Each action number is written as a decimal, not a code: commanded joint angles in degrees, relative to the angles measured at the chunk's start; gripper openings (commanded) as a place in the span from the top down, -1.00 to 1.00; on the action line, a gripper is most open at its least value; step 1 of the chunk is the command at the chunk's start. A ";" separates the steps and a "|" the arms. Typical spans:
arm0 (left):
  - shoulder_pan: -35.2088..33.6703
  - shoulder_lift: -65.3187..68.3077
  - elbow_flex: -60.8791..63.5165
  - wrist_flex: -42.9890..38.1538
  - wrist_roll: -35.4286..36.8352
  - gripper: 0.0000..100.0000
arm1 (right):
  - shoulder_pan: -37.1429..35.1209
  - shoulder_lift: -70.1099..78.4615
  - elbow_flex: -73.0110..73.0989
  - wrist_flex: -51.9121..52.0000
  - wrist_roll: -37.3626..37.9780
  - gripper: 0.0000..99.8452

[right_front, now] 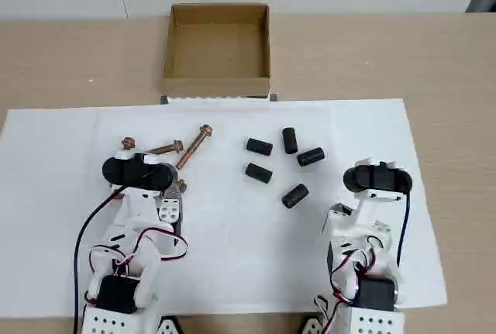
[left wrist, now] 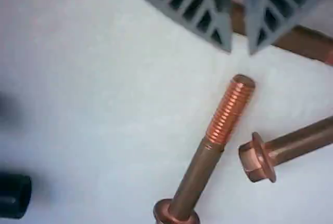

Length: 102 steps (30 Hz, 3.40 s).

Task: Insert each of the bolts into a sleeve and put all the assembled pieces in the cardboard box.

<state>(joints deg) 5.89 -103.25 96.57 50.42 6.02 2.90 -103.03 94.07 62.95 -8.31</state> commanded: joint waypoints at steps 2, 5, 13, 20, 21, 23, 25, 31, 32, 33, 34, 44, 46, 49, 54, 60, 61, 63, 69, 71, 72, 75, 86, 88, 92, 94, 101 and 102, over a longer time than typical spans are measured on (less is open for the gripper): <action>-0.26 -0.62 -0.22 0.00 -0.35 0.99 | 0.57 -0.84 -0.44 -1.01 -0.70 0.99; -0.26 -0.62 -0.22 0.00 -0.35 0.99 | 0.57 -0.84 -0.44 -1.01 -0.70 0.99; -0.26 -0.62 -0.22 0.00 -0.35 0.99 | 0.57 -0.84 -0.44 -1.01 -0.70 0.99; -0.26 -0.62 -0.22 0.00 -0.35 0.99 | 0.57 -0.84 -0.44 -1.01 -0.70 0.99; -0.26 -0.62 -0.22 0.00 -0.35 0.99 | 0.57 -0.84 -0.44 -1.01 -0.70 0.99; -0.26 -0.62 -0.22 0.00 -0.35 0.99 | 0.57 -0.84 -0.44 -1.01 -0.70 0.99; -0.26 -0.62 -0.22 0.00 -0.35 0.99 | 0.57 -0.84 -0.44 -1.01 -0.70 0.99; -0.26 -0.62 -0.22 0.00 -0.35 0.99 | 0.57 -0.84 -0.44 -1.01 -0.70 0.99; -0.26 -0.62 -0.22 0.00 -0.35 0.99 | 0.57 -0.84 -0.44 -1.01 -0.70 0.99; -0.26 -0.62 -0.22 0.00 -0.35 0.99 | 0.57 -0.84 -0.44 -1.01 -0.70 0.99; -0.26 -0.62 -0.22 0.00 -0.35 0.99 | 0.57 -0.84 -0.44 -1.01 -0.70 0.99; -0.26 -0.62 -0.22 0.00 -0.35 0.99 | 0.57 -0.84 -0.44 -1.01 -0.70 0.99; -0.26 -0.62 -0.22 0.00 -0.35 0.99 | 0.57 -0.84 -0.44 -1.01 -0.70 0.99; -0.26 -0.62 -0.22 0.00 -0.35 0.99 | 0.57 -0.84 -0.44 -1.01 -0.70 0.99; -0.26 -0.62 -0.22 0.00 -0.35 0.99 | 0.57 -0.84 -0.44 -1.01 -0.70 0.99; 0.00 -0.62 -0.22 0.00 -0.44 0.99 | 0.57 -0.84 -0.44 -1.01 -0.70 0.99; 0.09 -0.62 -0.22 0.00 -0.44 0.99 | 0.57 -0.84 -0.44 -1.01 -0.70 0.99; 0.09 -0.62 -0.22 0.00 -0.44 0.99 | 0.57 -0.84 -0.44 -1.01 -0.70 0.99; 1.49 -0.62 -0.22 -0.44 -0.44 0.99 | 0.57 -0.84 -0.44 -1.01 -0.70 0.99; 0.79 -0.62 -1.63 -1.14 -0.35 0.99 | 0.57 -0.84 -0.44 -1.01 -0.70 0.99; 0.00 -0.62 -2.86 -1.23 -0.35 0.99 | 0.57 -0.84 -0.44 -1.01 -0.70 0.99; -2.02 -0.35 -8.04 -0.97 -1.41 0.98 | 0.57 -0.84 -0.44 -1.01 -0.70 0.99; -2.20 -0.18 -28.88 17.85 -11.87 0.98 | 0.57 -0.84 -0.44 -1.01 -0.70 0.99; -2.20 -0.18 -32.31 21.63 -12.40 0.98 | 0.57 -0.84 -0.44 -1.01 -0.70 0.99; -2.29 1.14 -38.11 28.13 -12.48 0.98 | 0.57 -0.84 -0.44 -1.01 -0.70 0.99; -2.29 4.66 -41.80 30.51 -12.22 0.98 | 0.40 -0.84 -0.44 -1.10 -0.70 0.99; -2.29 26.99 -58.24 31.21 -3.78 0.98 | 0.31 -0.84 -0.35 -1.27 -0.70 0.99; -2.29 30.07 -60.44 31.21 -2.73 0.98 | 0.31 -0.84 -0.35 -1.36 -0.70 0.99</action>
<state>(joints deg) 4.13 -82.95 43.21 81.36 -0.04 2.90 -103.03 94.07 62.95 -8.31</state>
